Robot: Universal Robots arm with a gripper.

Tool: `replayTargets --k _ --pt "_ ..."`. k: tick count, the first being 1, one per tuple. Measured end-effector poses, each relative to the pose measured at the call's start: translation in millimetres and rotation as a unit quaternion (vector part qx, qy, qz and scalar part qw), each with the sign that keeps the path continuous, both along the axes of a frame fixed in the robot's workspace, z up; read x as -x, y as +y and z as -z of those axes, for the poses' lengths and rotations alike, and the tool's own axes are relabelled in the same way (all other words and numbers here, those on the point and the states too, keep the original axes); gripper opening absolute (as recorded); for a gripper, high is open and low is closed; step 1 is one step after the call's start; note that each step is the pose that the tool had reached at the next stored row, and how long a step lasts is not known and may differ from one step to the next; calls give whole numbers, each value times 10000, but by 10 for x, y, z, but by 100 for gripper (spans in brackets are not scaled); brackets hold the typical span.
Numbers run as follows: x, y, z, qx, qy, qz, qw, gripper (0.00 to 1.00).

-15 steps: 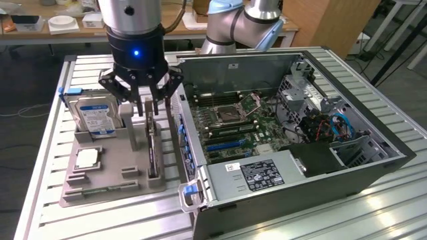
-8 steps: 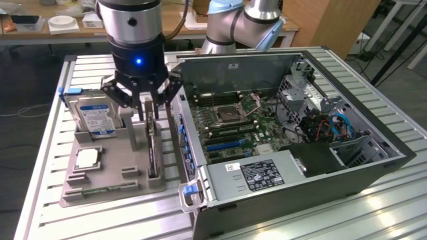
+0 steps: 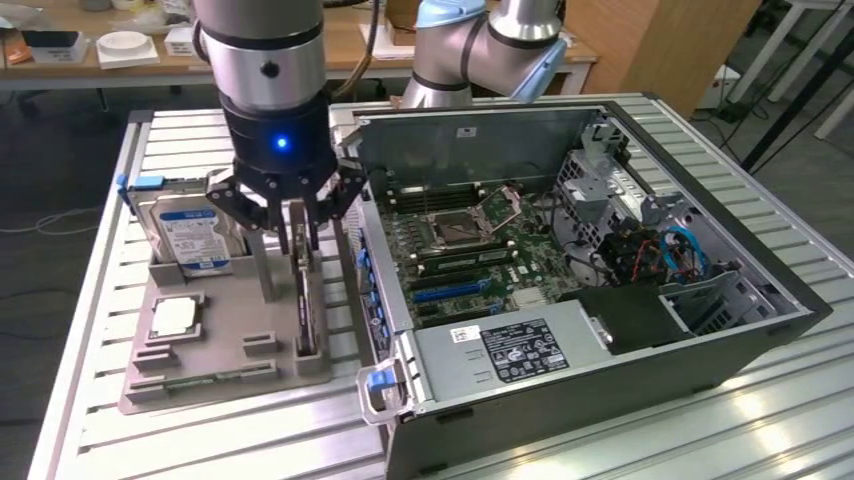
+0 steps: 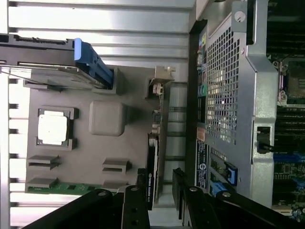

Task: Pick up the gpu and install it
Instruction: 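Pick up the gpu and move the gpu toward the slot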

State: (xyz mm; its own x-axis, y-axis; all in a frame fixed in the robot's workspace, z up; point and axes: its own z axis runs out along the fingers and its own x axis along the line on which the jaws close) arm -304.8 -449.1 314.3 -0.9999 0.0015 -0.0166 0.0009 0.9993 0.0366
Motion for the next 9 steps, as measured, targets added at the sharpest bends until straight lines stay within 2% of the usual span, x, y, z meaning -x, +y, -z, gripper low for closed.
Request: replayTargets --k 9 --pt "3 -58 164 0 0 34 10000 36"
